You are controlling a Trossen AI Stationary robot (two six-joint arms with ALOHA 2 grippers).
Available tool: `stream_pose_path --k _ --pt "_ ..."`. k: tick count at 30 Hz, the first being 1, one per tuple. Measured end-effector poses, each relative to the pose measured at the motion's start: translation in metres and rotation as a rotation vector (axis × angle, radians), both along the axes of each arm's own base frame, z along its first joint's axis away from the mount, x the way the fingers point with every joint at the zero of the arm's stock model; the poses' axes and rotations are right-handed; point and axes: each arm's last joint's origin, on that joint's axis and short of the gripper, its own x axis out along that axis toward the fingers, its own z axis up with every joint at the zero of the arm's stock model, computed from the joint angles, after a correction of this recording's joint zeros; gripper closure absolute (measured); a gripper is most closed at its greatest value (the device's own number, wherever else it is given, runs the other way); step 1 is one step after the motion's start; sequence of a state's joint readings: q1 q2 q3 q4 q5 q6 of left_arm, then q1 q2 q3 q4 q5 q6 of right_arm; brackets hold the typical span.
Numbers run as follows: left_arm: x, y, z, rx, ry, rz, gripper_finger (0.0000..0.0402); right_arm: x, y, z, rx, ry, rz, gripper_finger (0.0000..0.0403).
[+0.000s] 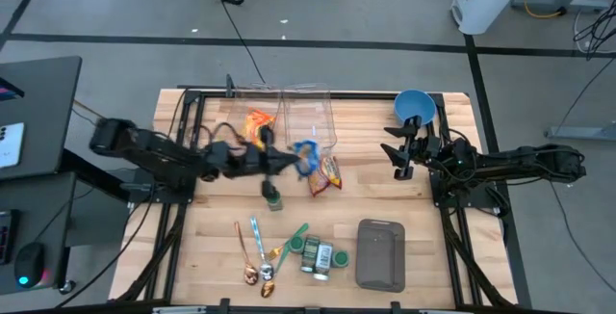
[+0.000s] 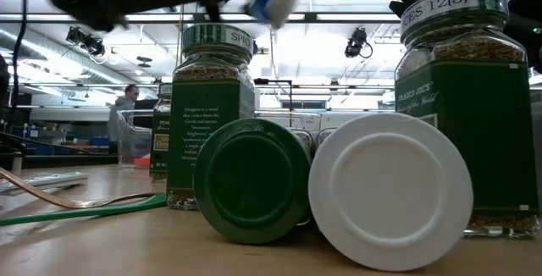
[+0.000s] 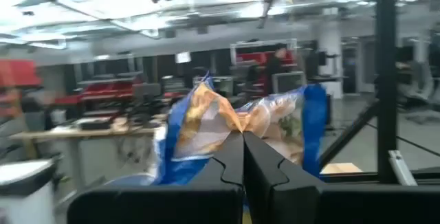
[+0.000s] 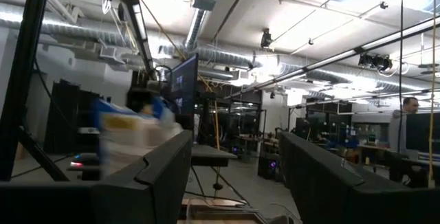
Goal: Pick & Place Food Item
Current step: Put the blue noodle pack into the left transparent bin
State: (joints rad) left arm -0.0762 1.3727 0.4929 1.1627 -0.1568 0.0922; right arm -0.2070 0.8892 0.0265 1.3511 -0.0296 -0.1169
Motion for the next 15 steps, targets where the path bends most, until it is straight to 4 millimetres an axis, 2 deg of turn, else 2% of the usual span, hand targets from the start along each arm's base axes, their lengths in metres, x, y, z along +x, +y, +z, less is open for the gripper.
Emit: stream_pose_path --k 4,7,15 --pt "-0.043 0.006 -0.007 -0.036 -0.018 0.113 0.0401 0.0 0.0 0.0 0.0 0.001 0.0 0.0172" --pt "-0.065 0.013 -0.013 -0.051 0.02 0.229 0.0401 0.0 0.0 0.0 0.0 0.001 0.0 0.0172" --pt "-0.089 0.038 -0.017 -0.109 0.189 0.514 0.0401 0.0 0.0 0.0 0.0 0.002 0.0 0.0172"
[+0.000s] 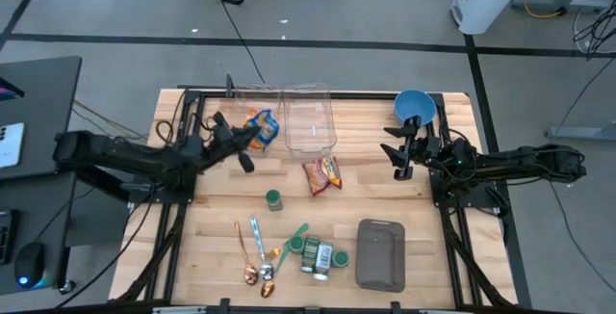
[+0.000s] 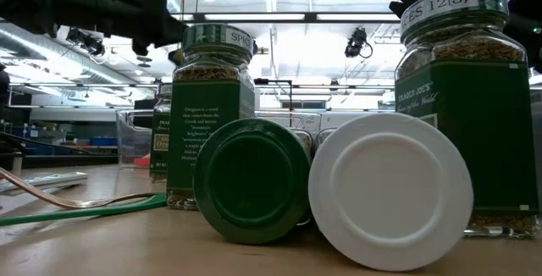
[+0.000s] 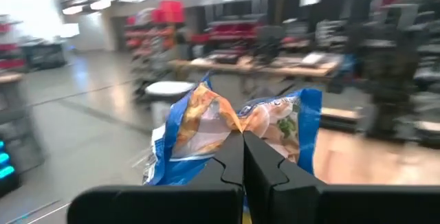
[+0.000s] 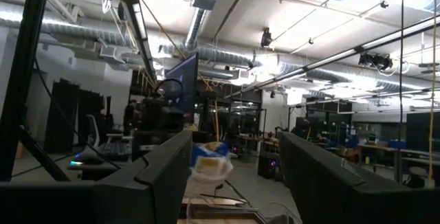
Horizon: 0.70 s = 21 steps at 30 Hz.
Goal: Pick & Place Food Item
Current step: Put the blue noodle pack into the left transparent bin
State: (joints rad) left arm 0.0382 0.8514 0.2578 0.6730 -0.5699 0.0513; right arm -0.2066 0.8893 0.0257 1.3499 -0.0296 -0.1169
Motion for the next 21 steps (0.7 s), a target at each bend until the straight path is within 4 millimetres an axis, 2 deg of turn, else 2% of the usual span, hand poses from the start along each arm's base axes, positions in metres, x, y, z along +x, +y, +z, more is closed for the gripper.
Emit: stream_pose_path --k 5,11,15,21 --pt "-0.007 0.019 0.009 -0.034 0.05 0.162 0.0401 0.0 0.0 0.0 0.0 0.0 0.0 0.0172" --pt "-0.006 0.052 0.012 -0.146 0.238 0.334 0.0401 0.0 0.0 0.0 0.0 0.0 0.0 0.0172" --pt "0.001 0.072 0.01 -0.231 0.333 0.338 0.0401 0.0 0.0 0.0 0.0 0.0 0.0 0.0172" --pt "0.015 0.096 -0.004 -0.368 0.523 0.346 0.0401 0.0 0.0 0.0 0.0 0.0 0.0 0.0172"
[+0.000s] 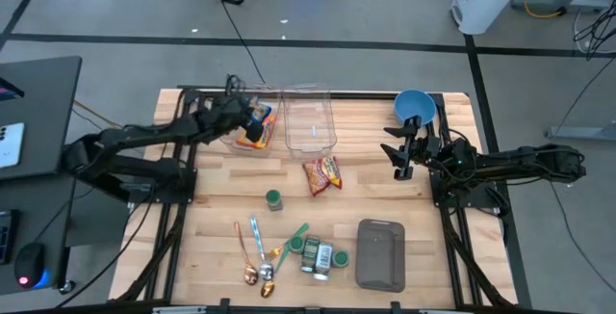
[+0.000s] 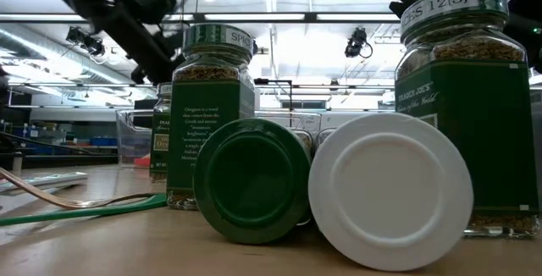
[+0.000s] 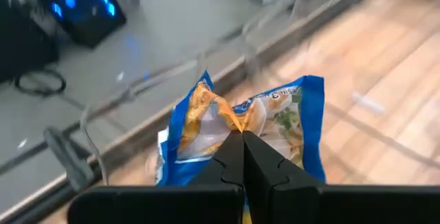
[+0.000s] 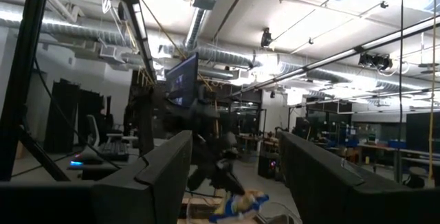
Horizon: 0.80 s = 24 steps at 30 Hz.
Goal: Pick & Place Food Item
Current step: Put the blue noodle pack into the left transparent bin, then put the red noodle pack into the left transparent bin
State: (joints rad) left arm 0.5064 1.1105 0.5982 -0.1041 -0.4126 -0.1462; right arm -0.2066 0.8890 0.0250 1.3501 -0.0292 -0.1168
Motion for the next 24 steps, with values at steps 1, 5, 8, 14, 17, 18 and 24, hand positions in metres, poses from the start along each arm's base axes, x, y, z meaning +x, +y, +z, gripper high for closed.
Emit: stream_pose_path --k 1,5,8,14,17,18,24 --pt "0.002 0.003 -0.003 -0.024 0.035 0.007 0.0401 0.0 0.0 0.0 0.0 0.0 0.0 0.0172" --pt "0.009 0.013 -0.015 -0.129 0.139 -0.008 0.0401 0.0 0.0 0.0 0.0 0.0 0.0 0.0172" --pt "0.015 0.018 -0.021 -0.17 0.174 -0.031 0.0399 0.0 0.0 0.0 0.0 0.0 0.0 0.0172" --pt "0.02 0.02 -0.02 -0.187 0.188 -0.063 0.0365 0.0 0.0 0.0 0.0 0.001 0.0 0.0172" --pt "0.021 0.02 -0.015 -0.173 0.177 -0.069 0.0335 0.0 0.0 0.0 0.001 0.002 0.0 0.0172" --pt "0.021 0.021 -0.013 -0.168 0.175 -0.072 0.0323 0.0 0.0 0.0 0.001 0.003 0.0 0.0172" --pt "0.023 0.022 -0.008 -0.15 0.197 -0.098 0.0227 0.0 0.0 -0.001 0.006 0.007 0.002 0.0172"
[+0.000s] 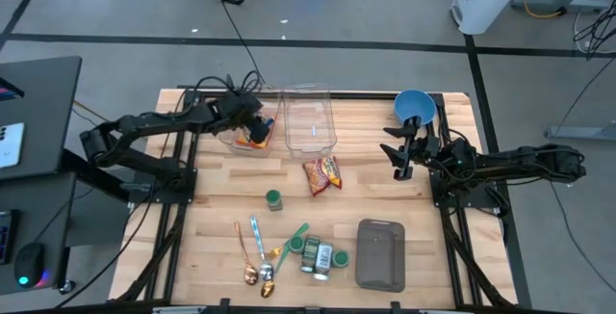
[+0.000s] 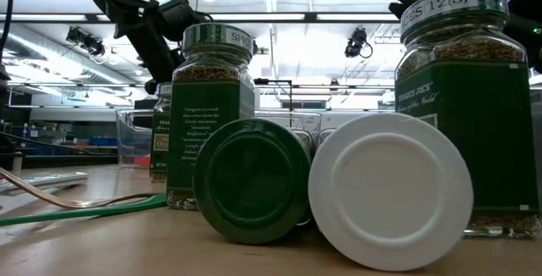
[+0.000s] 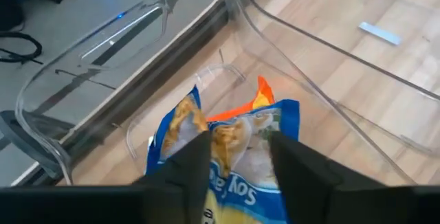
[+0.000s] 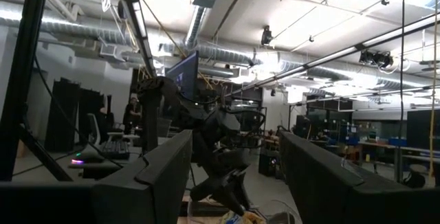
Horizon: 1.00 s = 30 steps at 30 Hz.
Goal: Pick & Place Food Item
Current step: Put the red noodle pack into the left transparent bin
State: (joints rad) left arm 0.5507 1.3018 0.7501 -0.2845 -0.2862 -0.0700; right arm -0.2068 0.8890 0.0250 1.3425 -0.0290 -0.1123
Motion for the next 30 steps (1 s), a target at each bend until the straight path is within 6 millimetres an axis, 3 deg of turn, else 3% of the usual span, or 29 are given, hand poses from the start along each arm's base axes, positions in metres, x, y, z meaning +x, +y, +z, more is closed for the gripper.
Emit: stream_pose_path --k 5,9,14,17,19,22,30 --pt "0.004 0.003 0.01 0.028 -0.018 -0.015 0.0144 0.0 0.0 0.0 0.0 0.0 0.0 0.0172" --pt "0.009 0.005 0.03 0.098 -0.093 -0.046 0.0111 0.0 0.0 0.0 0.0 0.001 0.0 0.0172" --pt "0.006 -0.002 0.078 0.261 -0.455 -0.19 0.0111 0.0 0.0 0.0 0.0 0.001 0.0 0.0172" --pt "-0.002 -0.017 0.105 0.383 -0.747 -0.32 0.0116 0.0 0.0 0.0 -0.003 0.002 0.001 0.0172" --pt "-0.008 -0.032 0.111 0.443 -0.909 -0.417 0.0119 0.0 0.001 0.0 -0.014 0.003 0.018 0.0172" --pt "-0.014 -0.053 0.102 0.456 -1.009 -0.532 0.0122 0.0 0.001 0.0 -0.013 0.002 0.032 0.0172" --pt "-0.026 -0.102 0.047 0.312 -0.924 -0.663 0.0122 0.005 0.01 -0.007 0.022 0.076 0.157 0.0172"
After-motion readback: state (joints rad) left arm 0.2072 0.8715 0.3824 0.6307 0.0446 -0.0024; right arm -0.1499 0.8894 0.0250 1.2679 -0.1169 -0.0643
